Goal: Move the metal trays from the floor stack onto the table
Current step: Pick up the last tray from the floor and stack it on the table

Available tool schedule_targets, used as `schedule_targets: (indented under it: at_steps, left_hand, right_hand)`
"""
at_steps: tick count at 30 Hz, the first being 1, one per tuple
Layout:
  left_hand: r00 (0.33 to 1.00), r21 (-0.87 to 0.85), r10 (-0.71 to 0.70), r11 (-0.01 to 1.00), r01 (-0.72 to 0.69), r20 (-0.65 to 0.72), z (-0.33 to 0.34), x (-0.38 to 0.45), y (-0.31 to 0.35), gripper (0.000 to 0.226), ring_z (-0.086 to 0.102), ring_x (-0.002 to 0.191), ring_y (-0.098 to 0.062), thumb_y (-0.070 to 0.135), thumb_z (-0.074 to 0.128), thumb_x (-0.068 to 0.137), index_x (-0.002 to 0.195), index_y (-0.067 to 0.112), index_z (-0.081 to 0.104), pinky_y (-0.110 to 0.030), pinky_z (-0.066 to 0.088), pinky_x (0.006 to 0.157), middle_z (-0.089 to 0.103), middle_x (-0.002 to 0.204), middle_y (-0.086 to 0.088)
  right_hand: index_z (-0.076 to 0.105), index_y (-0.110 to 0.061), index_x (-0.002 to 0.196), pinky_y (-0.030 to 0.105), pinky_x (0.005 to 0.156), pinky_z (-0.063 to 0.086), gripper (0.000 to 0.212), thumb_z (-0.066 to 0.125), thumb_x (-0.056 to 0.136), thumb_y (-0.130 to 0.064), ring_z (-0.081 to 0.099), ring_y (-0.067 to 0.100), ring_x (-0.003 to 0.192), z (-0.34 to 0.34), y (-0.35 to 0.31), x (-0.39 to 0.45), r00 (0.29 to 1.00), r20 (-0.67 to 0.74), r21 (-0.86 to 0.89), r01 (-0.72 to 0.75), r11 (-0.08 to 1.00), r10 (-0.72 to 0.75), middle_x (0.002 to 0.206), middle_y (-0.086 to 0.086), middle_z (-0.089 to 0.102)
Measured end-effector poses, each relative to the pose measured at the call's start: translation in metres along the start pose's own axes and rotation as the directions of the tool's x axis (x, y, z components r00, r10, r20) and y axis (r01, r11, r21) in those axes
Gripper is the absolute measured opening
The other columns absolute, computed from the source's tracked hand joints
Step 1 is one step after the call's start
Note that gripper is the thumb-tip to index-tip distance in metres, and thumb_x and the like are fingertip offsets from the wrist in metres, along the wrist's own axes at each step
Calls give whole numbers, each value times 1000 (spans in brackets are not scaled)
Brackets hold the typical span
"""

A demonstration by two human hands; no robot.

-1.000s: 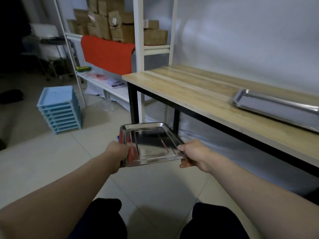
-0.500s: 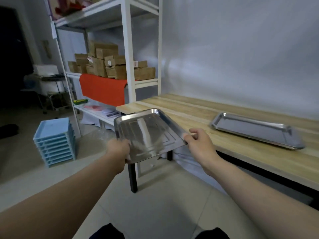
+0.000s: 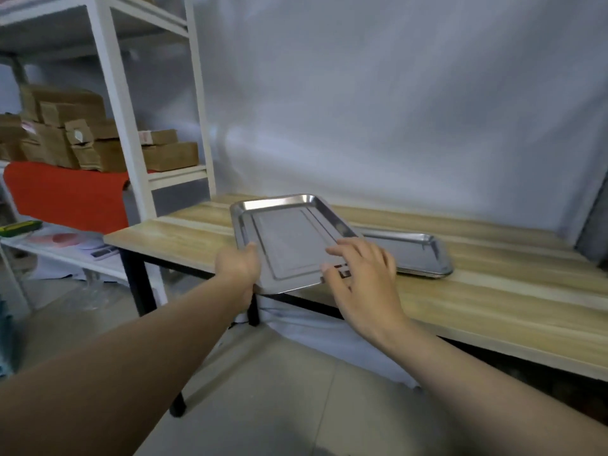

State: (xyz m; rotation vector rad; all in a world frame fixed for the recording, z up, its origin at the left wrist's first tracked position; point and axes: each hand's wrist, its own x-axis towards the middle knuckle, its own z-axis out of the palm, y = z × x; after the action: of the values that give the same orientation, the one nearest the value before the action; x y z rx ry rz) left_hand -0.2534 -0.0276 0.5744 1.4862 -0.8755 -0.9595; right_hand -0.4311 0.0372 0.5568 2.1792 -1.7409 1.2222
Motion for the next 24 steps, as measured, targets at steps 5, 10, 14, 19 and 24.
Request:
schedule_targets:
  at_steps: [5,10,14,19,24]
  left_hand:
    - [996,27,-4,1000,2,92,59,1,-3,41,60,104,-37,29,47,99,126,-2,51,-39,48,86,62,117,-20]
    - [981,22,-33,999,29,192,104,-2,-11,33,62,80,-28,25,48,99,116,-2,56,-34,51,70,65,98,-15]
    - [961,-35,3,999,7,277,131,-3,-15,29,68,94,-32,15,47,98,122,3,59,-33,56,68,69,111,-17]
    - [934,-36,-26,999,41,357,149,6,-24,16,66,102,-31,14,52,96,106,8,64,-48,54,93,69,111,-15]
    - [919,103,113,981,-163,377,151,21,-32,24,67,81,-22,27,46,99,91,14,64,-36,59,66,68,92,-10]
  right_hand:
    - [59,-29,129,32,116,14,44,40,96,-52,32,6,133,-10,23,-4,996,91,-87,29,996,-21,141,-11,47]
    - [59,-28,127,29,111,18,42,41,96,-50,39,7,129,-10,47,1,992,129,-117,5,993,10,134,-10,53]
    - [60,-28,125,29,107,19,37,41,97,-45,45,10,124,-9,66,7,986,145,-139,-58,989,78,128,-10,55]
    - [59,-29,124,29,106,21,34,43,97,-42,47,9,121,-5,86,16,970,187,-163,-126,979,156,126,-11,58]
    - [63,-27,119,34,104,29,37,36,98,-44,53,10,113,1,97,23,951,232,-160,-168,973,202,117,-10,64]
